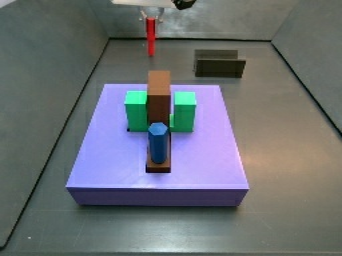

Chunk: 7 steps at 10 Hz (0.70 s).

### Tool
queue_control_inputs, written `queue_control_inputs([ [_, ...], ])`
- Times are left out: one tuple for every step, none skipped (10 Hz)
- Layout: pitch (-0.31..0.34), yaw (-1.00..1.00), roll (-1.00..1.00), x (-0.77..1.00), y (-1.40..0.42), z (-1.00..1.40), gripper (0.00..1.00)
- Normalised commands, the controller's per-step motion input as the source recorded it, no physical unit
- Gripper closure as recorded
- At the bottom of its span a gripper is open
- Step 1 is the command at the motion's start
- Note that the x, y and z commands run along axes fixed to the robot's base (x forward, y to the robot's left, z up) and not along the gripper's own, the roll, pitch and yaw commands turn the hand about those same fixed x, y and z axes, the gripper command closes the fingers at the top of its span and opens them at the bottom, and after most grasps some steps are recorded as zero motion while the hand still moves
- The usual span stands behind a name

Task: Pick up the red object. Move up. Move to above the board. Insert the red object.
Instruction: Pick up the red object.

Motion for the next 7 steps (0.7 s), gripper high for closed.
queue_control_inputs([
  [0.0, 0.0, 0.0, 0.0, 0.0, 0.0, 1.0],
  [0.0, 0.0, 0.0, 0.0, 0.0, 0.0, 1.0],
  [0.0, 0.0, 0.0, 0.0, 0.0, 0.0, 1.0],
  [0.0, 0.0, 0.0, 0.0, 0.0, 0.0, 1.0],
  [0.0, 0.0, 0.0, 0.0, 0.0, 0.0, 1.0],
  [0.0, 0.0, 0.0, 0.0, 0.0, 0.0, 1.0],
  [0.0, 0.0, 0.0, 0.0, 0.0, 0.0, 1.0],
])
